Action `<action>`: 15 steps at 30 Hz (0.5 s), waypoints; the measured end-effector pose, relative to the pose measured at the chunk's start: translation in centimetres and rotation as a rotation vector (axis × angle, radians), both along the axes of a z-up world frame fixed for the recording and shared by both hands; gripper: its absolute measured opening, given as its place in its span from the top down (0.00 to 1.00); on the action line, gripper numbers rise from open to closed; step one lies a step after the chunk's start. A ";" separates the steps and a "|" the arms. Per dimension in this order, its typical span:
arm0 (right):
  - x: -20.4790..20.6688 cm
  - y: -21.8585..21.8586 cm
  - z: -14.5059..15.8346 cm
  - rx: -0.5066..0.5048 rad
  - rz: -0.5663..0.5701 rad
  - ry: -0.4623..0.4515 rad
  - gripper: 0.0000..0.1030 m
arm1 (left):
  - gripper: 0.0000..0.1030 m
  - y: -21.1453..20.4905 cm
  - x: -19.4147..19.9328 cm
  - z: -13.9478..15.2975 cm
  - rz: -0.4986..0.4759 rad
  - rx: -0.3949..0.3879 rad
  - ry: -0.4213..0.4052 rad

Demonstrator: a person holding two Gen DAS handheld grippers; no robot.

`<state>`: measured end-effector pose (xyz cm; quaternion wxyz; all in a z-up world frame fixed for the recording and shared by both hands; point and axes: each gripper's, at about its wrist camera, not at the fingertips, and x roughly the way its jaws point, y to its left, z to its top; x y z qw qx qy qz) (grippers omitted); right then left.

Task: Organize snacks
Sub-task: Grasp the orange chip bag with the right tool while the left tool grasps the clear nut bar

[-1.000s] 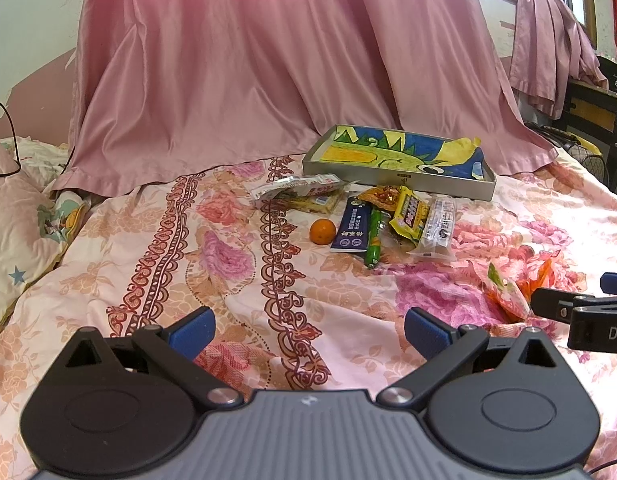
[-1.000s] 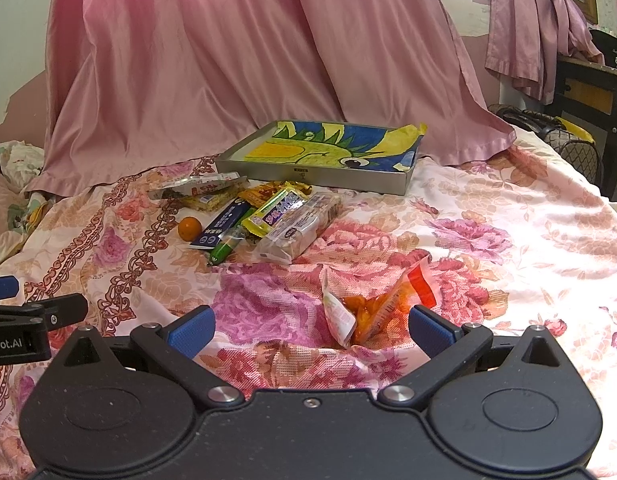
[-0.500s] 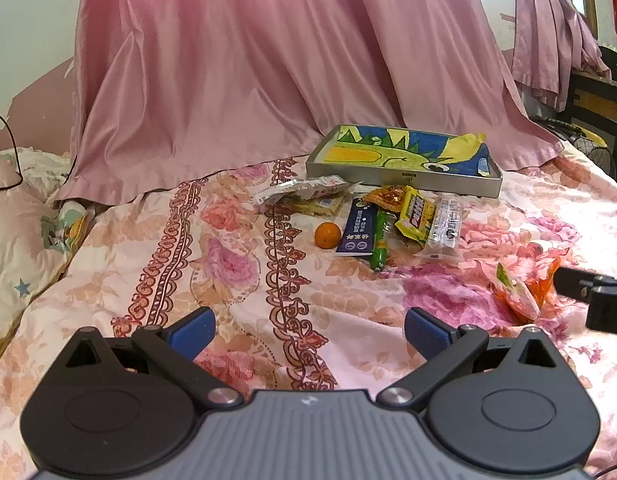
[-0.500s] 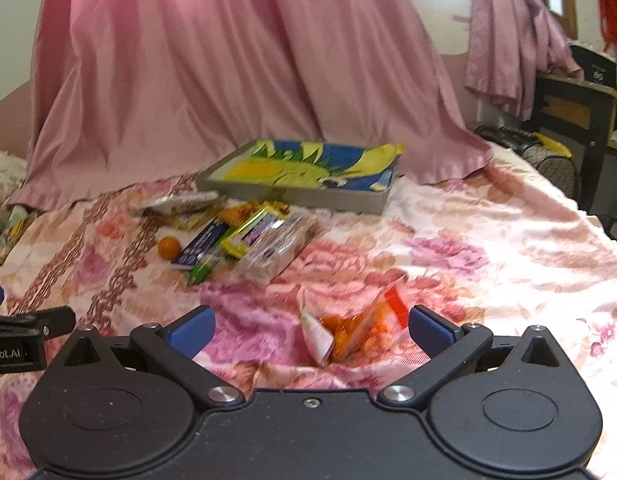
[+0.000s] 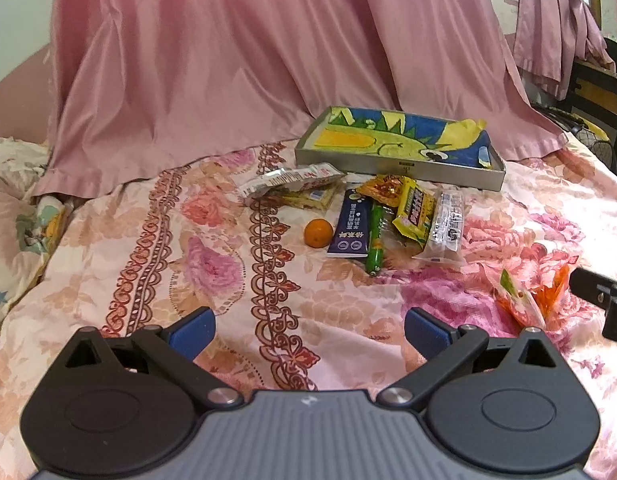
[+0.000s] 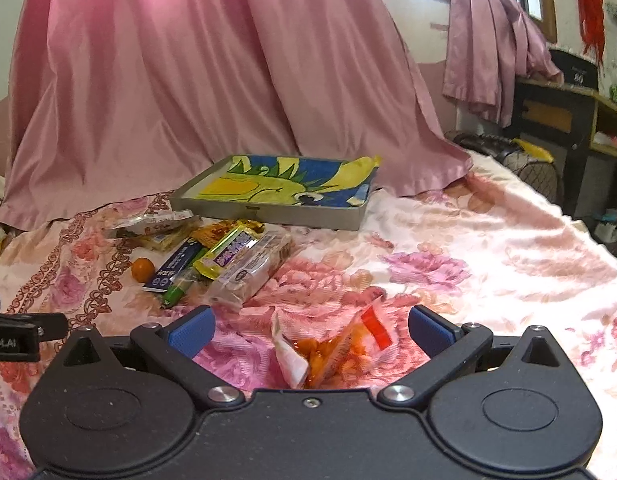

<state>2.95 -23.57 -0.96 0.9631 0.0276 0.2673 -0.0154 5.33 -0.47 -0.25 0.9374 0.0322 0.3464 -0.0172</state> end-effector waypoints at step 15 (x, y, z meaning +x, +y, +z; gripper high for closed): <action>4.8 -0.6 -4.6 0.033 -0.037 0.159 0.01 | 0.00 0.6 9.8 0.5 -0.302 -0.022 0.084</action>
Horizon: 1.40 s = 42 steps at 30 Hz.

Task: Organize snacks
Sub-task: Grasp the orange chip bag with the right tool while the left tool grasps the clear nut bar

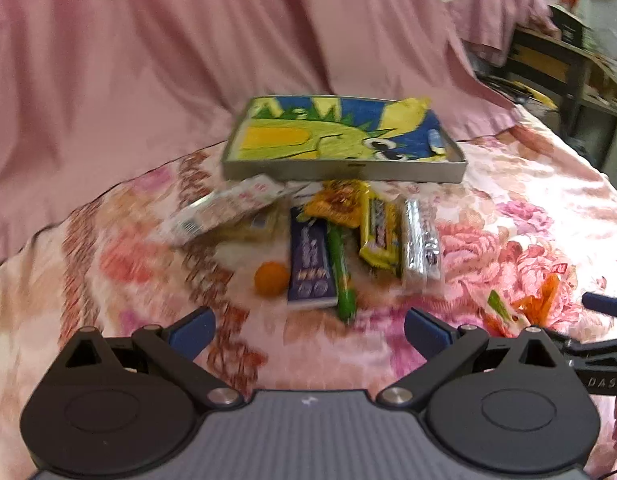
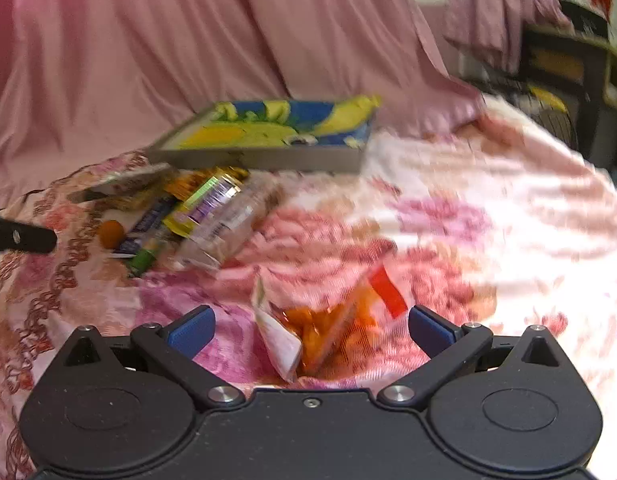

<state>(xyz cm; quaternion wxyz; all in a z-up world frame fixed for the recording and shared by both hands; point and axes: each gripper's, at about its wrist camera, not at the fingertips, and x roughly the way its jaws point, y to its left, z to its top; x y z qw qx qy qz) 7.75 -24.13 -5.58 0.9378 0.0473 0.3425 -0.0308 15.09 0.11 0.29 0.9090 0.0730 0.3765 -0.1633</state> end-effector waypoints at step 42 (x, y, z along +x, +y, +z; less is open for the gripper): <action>6.0 1.9 -4.6 -0.018 -0.100 0.036 0.41 | 0.45 -11.2 12.5 -7.8 -0.307 -0.182 0.256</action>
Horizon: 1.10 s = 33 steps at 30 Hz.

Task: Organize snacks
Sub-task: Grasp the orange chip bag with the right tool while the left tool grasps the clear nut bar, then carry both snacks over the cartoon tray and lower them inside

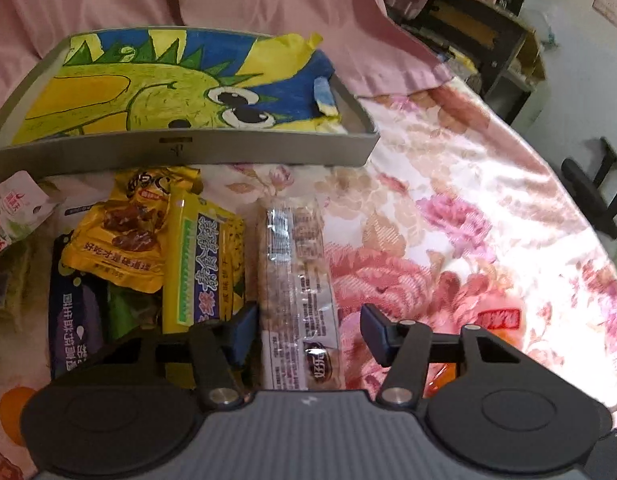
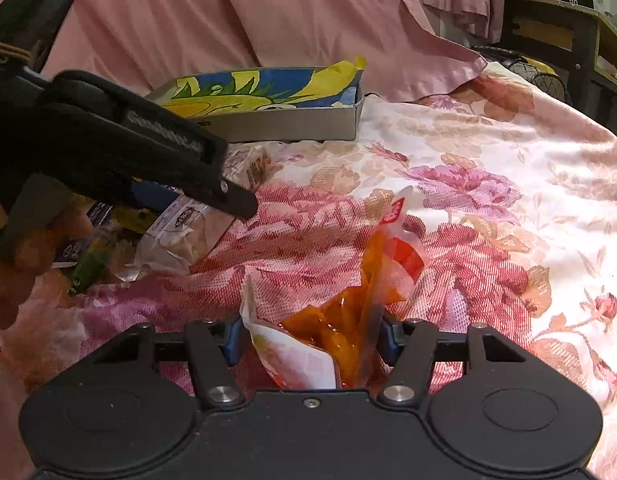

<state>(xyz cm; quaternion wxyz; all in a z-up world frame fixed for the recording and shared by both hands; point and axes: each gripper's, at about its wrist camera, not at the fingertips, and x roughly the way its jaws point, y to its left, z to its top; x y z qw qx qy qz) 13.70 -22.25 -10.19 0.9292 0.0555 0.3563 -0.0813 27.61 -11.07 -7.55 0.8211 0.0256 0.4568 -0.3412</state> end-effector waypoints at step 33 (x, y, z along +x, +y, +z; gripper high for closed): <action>6.5 -2.8 5.1 -0.034 0.006 -0.295 0.45 | 0.60 3.9 6.6 5.3 0.223 -0.192 -0.128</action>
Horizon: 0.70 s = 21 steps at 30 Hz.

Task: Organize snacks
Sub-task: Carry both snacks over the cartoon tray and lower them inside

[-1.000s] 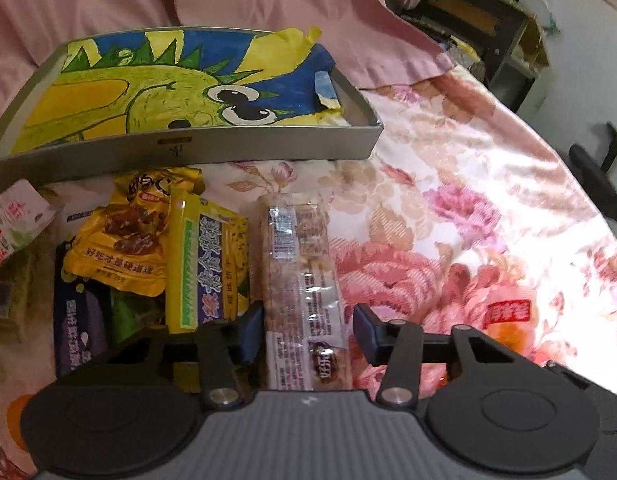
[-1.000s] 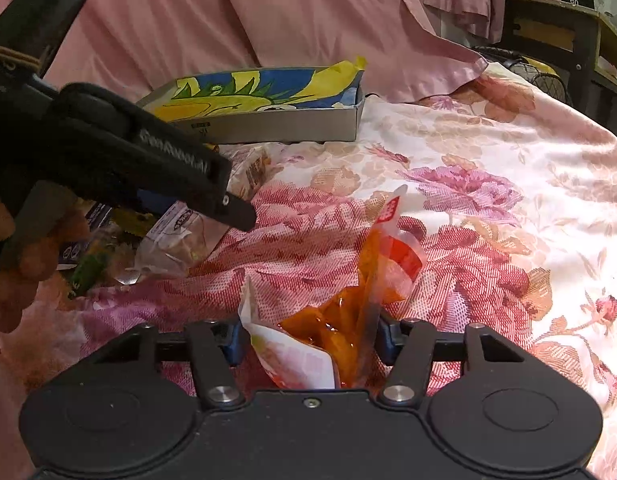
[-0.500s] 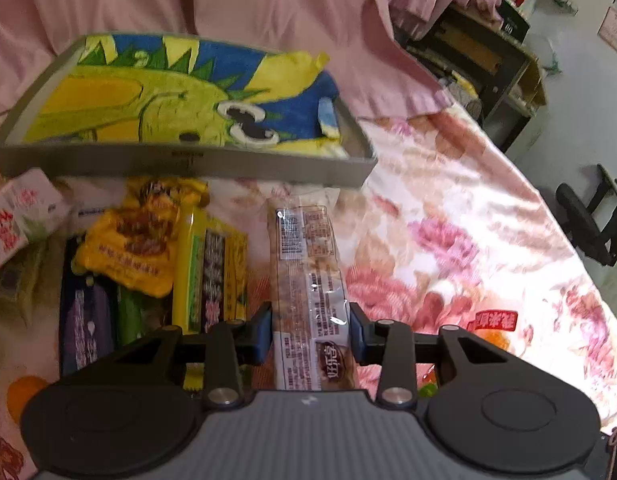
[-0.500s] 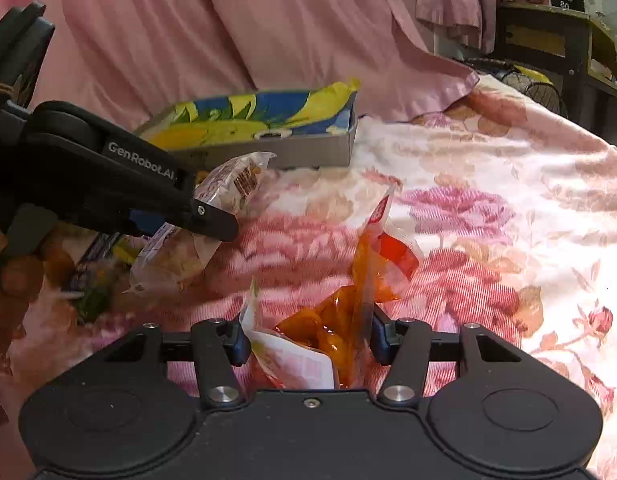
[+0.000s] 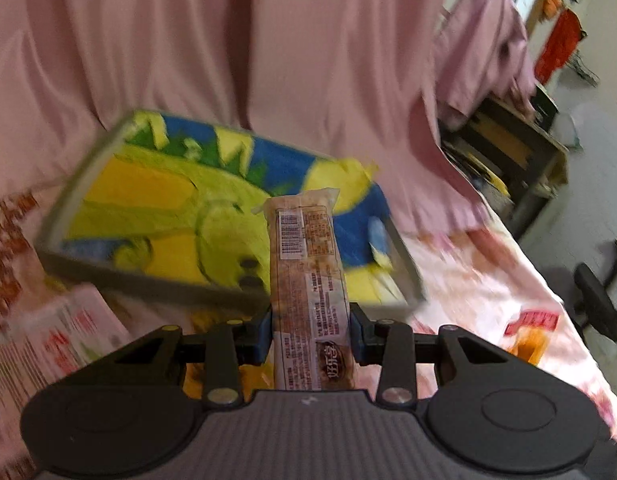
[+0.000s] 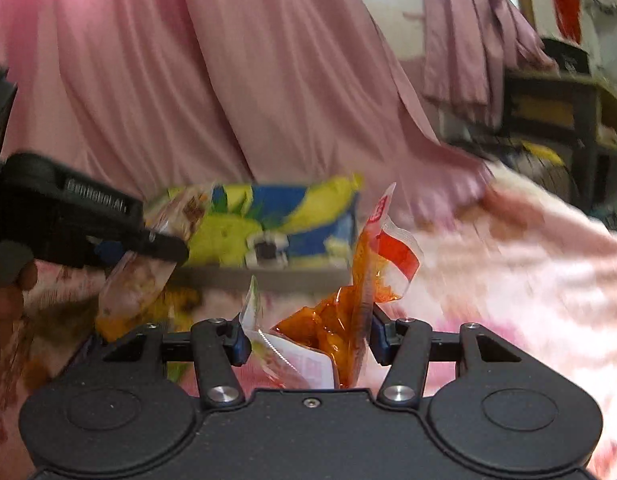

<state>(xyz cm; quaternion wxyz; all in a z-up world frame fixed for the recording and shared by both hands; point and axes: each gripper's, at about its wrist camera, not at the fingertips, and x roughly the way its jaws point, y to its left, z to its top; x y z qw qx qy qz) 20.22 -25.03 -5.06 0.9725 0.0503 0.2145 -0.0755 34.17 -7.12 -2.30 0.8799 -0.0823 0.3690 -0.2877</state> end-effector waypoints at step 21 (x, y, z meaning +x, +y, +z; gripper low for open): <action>18.8 -0.4 -1.7 0.058 0.156 0.075 0.45 | 0.60 0.4 10.4 -2.4 0.188 0.070 -0.052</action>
